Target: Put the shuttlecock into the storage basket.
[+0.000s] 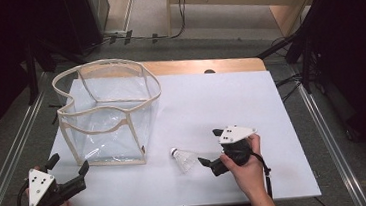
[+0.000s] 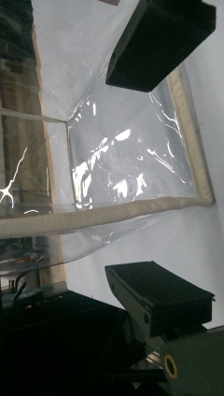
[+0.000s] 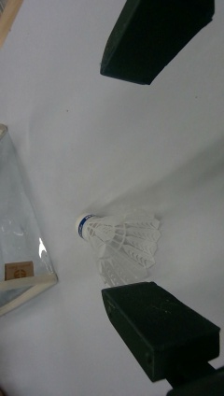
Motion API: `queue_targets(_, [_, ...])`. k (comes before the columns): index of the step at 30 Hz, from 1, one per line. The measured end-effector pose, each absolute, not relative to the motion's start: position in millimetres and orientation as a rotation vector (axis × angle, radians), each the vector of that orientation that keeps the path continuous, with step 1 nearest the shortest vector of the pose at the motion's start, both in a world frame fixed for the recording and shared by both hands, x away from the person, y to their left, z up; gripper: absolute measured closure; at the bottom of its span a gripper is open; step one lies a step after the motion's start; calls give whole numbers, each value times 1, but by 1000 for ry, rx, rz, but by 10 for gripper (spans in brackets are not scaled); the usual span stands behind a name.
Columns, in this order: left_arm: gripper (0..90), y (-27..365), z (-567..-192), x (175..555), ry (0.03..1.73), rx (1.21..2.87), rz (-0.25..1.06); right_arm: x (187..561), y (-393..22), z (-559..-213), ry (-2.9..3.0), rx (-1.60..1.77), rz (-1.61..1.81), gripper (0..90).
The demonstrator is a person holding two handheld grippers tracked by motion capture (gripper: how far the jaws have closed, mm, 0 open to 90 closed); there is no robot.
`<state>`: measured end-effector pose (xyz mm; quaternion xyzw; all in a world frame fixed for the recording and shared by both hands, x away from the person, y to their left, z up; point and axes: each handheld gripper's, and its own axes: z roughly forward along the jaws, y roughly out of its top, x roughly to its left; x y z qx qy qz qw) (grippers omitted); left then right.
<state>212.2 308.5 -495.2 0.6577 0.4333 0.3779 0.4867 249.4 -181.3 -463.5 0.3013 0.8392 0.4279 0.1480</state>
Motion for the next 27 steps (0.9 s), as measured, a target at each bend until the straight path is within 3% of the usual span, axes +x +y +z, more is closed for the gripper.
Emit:
queue_targets(23, [92, 308, -495, 212, 1050, 1603, 919, 259, -150, -481, 2578, 803, 1101, 0])
queue_targets(25, [92, 308, -495, 212, 1050, 1604, 919, 259, -149, -482, 2559, 811, 1092, 124])
queue_targets(27, [92, 308, -495, 212, 1051, 1604, 919, 260, -148, -484, 2559, 835, 1088, 143])
